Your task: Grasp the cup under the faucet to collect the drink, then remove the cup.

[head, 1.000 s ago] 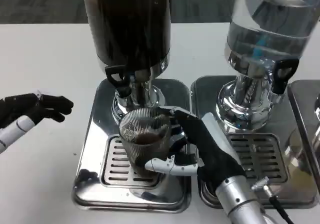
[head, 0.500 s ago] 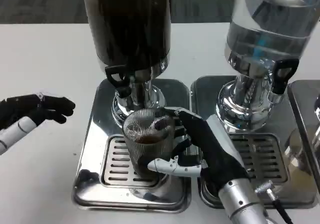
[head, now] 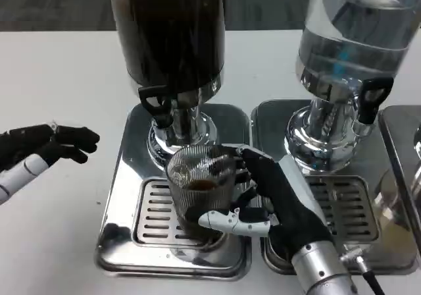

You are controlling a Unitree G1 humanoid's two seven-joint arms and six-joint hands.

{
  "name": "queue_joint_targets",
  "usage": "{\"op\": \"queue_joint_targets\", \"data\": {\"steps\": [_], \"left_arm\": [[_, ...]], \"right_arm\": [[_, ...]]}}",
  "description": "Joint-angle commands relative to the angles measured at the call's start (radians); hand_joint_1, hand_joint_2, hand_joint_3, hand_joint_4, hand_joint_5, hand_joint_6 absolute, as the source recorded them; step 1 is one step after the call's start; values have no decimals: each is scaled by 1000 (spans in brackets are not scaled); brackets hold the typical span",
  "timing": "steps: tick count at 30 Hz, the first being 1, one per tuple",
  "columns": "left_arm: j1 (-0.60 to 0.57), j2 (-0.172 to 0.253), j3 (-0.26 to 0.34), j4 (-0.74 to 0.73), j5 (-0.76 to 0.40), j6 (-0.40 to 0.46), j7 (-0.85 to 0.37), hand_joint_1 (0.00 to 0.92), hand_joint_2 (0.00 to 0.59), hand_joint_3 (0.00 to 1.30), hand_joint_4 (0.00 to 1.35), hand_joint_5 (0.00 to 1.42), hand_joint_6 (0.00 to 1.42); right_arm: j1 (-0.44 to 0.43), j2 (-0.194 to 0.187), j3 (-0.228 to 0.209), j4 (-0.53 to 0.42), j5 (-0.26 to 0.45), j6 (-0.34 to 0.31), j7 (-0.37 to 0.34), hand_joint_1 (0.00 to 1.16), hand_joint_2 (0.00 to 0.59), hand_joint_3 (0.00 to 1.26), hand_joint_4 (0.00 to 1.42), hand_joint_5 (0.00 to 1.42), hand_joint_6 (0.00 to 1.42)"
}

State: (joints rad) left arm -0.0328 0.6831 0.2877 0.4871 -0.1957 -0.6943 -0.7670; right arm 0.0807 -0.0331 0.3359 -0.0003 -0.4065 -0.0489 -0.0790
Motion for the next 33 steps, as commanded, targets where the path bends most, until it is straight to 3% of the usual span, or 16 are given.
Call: {"op": "queue_joint_targets", "data": {"steps": [1, 33], "left_arm": [[-14, 9, -11, 11, -13, 7, -13, 0, 196, 405, 378, 419, 338], [-30, 11, -36, 21, -31, -3, -30, 0, 196, 404, 377, 419, 338]], "right_arm": [[4, 11, -10, -41, 16, -41, -21, 873, 250, 380, 449, 646, 850], [71, 10, -53, -100, 46, -73, -31, 837, 273, 410, 467, 672, 901]]}}
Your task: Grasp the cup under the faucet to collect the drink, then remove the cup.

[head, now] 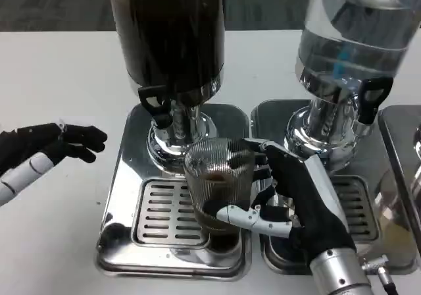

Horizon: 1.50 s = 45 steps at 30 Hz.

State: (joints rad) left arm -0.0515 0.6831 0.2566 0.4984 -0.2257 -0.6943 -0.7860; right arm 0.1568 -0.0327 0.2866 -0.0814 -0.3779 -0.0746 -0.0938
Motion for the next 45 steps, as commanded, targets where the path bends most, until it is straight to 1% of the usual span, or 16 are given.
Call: {"op": "queue_joint_targets", "data": {"steps": [1, 5, 17, 21, 24, 26, 33, 40, 45], "left_arm": [[-12, 12, -5, 11, -1, -3, -11, 0, 196, 404, 377, 419, 338], [-12, 14, -5, 10, -2, -5, -14, 0, 196, 403, 377, 419, 338], [-7, 11, -4, -4, -9, -11, -25, 0, 196, 403, 379, 426, 338], [1, 9, -6, -18, -12, -17, -28, 0, 196, 403, 381, 428, 338], [7, 7, -7, -29, -12, -20, -31, 0, 193, 403, 382, 429, 341], [10, 6, -6, -36, -13, -21, -32, 0, 191, 404, 382, 431, 344], [9, 7, -4, -39, -14, -18, -33, 0, 189, 404, 383, 435, 349], [10, 9, -3, -40, -17, -19, -35, 0, 190, 397, 383, 436, 352], [26, 5, -8, -64, -20, -25, -46, 0, 186, 397, 384, 436, 352]], "right_arm": [[-5, 10, -5, -19, 19, -48, -17, 836, 273, 410, 467, 672, 902], [1, 12, -8, -24, 25, -65, -24, 833, 274, 410, 471, 672, 903], [51, 17, -28, -72, 50, -90, -28, 813, 280, 424, 483, 690, 938], [68, 18, -28, -99, 49, -88, -30, 809, 275, 426, 488, 704, 948], [71, 17, -27, -101, 55, -89, -24, 808, 275, 429, 489, 706, 949], [73, 17, -26, -106, 55, -86, -24, 801, 287, 433, 489, 708, 951], [73, 17, -29, -109, 53, -77, -26, 796, 289, 433, 489, 708, 964], [77, 18, -30, -117, 61, -92, -28, 795, 289, 437, 489, 708, 967], [96, 19, -31, -135, 74, -100, -27, 794, 289, 438, 489, 708, 967]]}}
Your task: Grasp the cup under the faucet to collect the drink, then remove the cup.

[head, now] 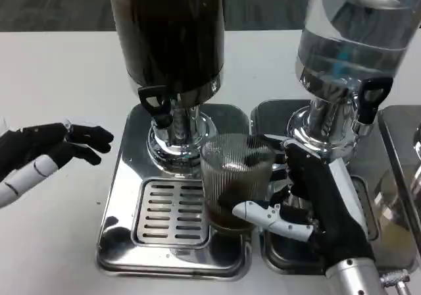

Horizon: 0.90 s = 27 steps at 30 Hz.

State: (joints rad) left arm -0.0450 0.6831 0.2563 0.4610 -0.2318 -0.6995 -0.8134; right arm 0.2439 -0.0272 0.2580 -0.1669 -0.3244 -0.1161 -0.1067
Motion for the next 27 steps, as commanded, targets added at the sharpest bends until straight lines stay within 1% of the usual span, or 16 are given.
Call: {"op": "queue_joint_targets", "data": {"steps": [1, 13, 20, 27], "left_arm": [[22, 4, -8, -32, -15, -20, -21, 0, 185, 398, 386, 436, 353], [59, -5, -24, -100, -24, -42, -49, 0, 176, 404, 392, 444, 358], [85, 1, -38, -133, -29, -73, -56, 0, 183, 416, 392, 447, 369], [102, 11, -42, -149, -33, -117, -60, 0, 181, 425, 392, 436, 374]], "right_arm": [[13, 13, -3, -53, 22, -60, -14, 794, 289, 438, 489, 708, 967], [59, 19, -4, -120, 26, -70, -11, 788, 297, 447, 505, 708, 967], [82, 15, -3, -145, 28, -79, -6, 784, 299, 447, 505, 708, 980], [84, 16, -10, -154, 28, -95, -10, 777, 309, 447, 505, 708, 990]]}}
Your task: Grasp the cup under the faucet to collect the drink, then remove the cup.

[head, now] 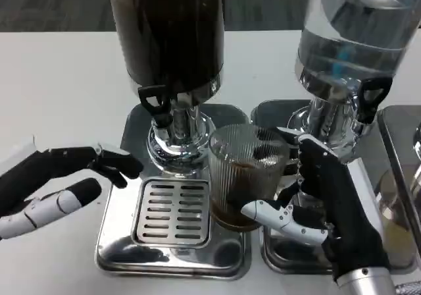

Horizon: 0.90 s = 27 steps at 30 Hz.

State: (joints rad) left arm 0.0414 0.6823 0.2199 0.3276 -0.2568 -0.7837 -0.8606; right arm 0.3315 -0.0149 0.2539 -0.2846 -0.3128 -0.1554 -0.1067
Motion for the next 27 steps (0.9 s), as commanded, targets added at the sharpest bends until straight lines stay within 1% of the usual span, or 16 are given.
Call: {"op": "queue_joint_targets", "data": {"steps": [1, 7, 12, 23, 27], "left_arm": [[22, 12, -4, -18, -13, -42, -14, 0, 181, 425, 392, 432, 374], [49, 19, 7, -30, -29, -94, -15, 0, 181, 426, 378, 405, 376], [76, 19, 11, -44, -48, -130, -14, 0, 180, 426, 374, 402, 376], [113, 28, 0, -74, -76, -187, -23, 0, 178, 405, 303, 307, 354], [137, 36, -8, -91, -78, -224, -31, 0, 178, 363, 230, 220, 268]], "right_arm": [[-3, 3, -7, -37, 18, -57, -8, 775, 312, 447, 505, 717, 1000], [6, -1, -6, -48, 24, -62, 1, 773, 316, 447, 505, 724, 1005], [37, -10, -2, -75, 25, -69, 9, 766, 325, 447, 505, 726, 1020], [88, -21, 11, -121, 43, -90, 27, 760, 328, 451, 505, 741, 1037], [98, -27, 6, -135, 48, -90, 32, 749, 332, 453, 505, 743, 1045]]}}
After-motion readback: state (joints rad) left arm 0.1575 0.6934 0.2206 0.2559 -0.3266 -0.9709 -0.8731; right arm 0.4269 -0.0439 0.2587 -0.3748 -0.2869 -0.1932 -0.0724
